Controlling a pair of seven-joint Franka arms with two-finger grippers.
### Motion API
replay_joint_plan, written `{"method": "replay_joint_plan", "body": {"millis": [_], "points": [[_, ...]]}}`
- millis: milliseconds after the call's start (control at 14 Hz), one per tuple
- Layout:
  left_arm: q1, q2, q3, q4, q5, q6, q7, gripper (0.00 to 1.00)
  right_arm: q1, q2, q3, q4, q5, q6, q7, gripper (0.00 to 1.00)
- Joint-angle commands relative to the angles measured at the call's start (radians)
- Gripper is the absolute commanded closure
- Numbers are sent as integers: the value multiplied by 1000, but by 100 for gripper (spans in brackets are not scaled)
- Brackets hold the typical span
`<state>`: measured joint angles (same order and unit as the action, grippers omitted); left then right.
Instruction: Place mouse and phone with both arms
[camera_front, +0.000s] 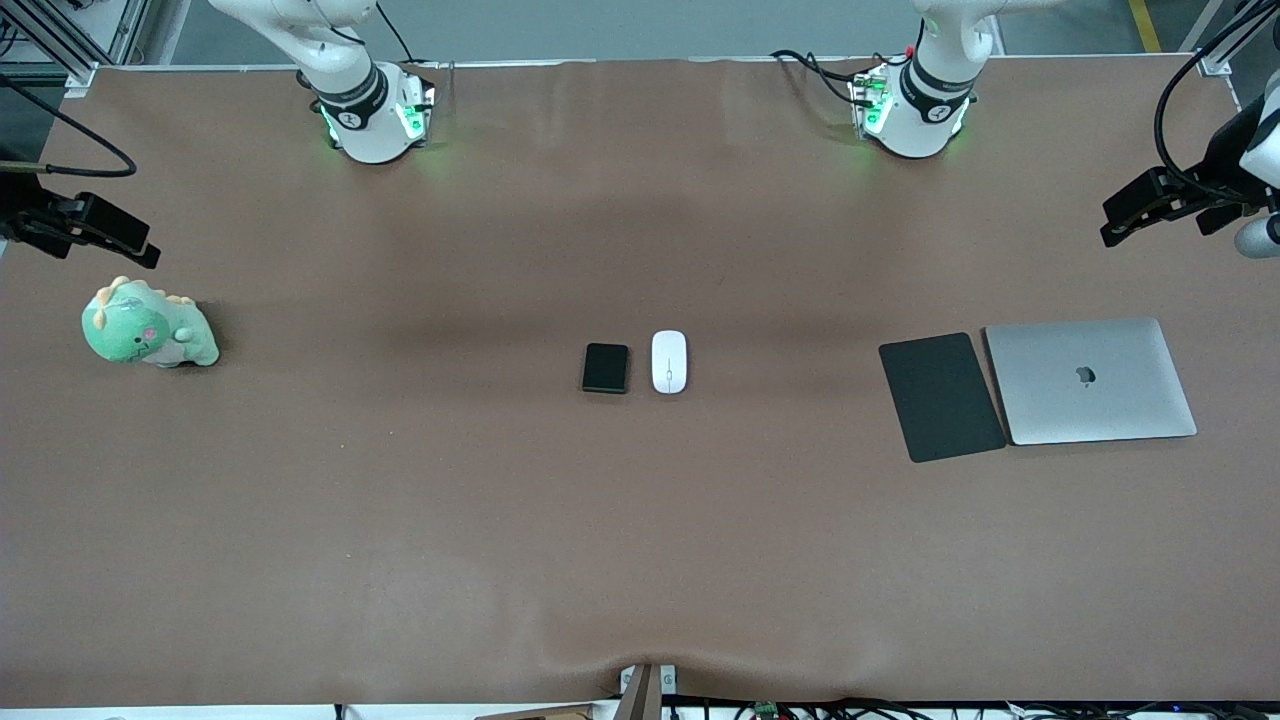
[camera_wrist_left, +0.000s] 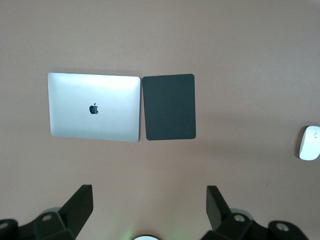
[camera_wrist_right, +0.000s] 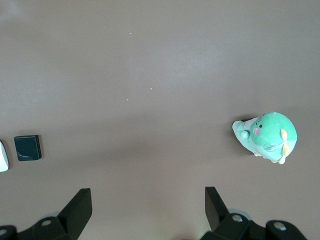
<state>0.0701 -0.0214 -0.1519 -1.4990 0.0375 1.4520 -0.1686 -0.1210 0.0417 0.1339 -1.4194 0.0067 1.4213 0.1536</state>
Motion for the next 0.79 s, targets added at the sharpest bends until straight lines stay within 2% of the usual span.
{"method": "replay_joint_plan", "body": {"millis": [0,429,714], "points": [[7,-15,0,-1,-7,-2,8,0,-12,-23,9,-15,-14,-2,18,0],[-1,3,-1,-1,-13,-2,3,0,-12,-23,9,-13,-14,-2,18,0],[-56,78,-41,-4,-24,13,-92,0,-11,-23,10,-15,-13,-4,18,0]]}}
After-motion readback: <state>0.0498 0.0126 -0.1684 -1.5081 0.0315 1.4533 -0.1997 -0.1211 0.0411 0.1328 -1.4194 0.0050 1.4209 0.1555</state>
